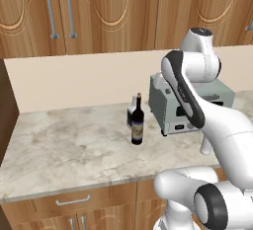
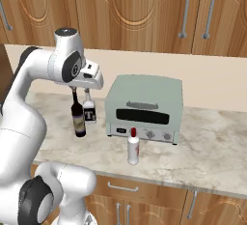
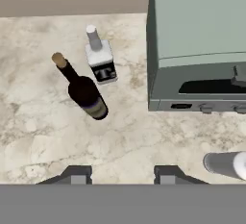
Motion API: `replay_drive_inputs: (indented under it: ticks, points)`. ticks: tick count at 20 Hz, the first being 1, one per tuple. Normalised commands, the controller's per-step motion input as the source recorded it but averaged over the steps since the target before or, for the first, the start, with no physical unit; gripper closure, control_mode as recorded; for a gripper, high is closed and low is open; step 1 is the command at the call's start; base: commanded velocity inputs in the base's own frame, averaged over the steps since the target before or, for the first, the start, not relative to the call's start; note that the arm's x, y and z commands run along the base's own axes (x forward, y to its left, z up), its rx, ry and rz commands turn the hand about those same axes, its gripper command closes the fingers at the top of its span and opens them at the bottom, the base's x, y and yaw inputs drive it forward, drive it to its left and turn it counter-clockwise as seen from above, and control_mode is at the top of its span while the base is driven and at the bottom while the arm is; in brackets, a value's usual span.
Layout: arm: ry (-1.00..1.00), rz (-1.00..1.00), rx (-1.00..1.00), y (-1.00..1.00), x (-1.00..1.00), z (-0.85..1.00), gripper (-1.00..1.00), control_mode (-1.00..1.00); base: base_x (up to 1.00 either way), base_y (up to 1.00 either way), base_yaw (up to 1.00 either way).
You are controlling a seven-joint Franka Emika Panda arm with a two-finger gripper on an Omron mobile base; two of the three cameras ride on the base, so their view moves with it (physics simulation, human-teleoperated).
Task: Move the drinks to the dining counter.
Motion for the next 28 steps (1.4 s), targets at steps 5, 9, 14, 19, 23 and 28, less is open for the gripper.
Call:
replay_drive_inputs:
  ticks: [5, 9, 14, 19, 23, 28]
  points:
    - [0.03, 0.02, 0.0, -0.44, -0.1, 0.0, -1.0, -1.0, 0.0, 0.0, 0.0]
    - [0.07, 0.0, 0.0, -1.0, -0.42, -0.1, -1.0, -1.0, 0.0, 0.0, 0.0]
    - [0.16, 0.0, 0.0, -1.0, -0.42, -0.2, -1.0, -1.0, 0.0, 0.0, 0.0]
    - [0.17, 0.0, -0.03, -0.92, -0.21, -0.53, -1.0, -1.0, 0.0, 0.0, 0.0]
    - [0.14, 0.0, -0.11, -0.54, 0.03, -0.52, -1.0, -1.0, 0.0, 0.0, 0.0]
    - [0.1, 0.0, -0.06, -0.19, 0.43, -0.37, -1.0, -1.0, 0.0, 0.0, 0.0]
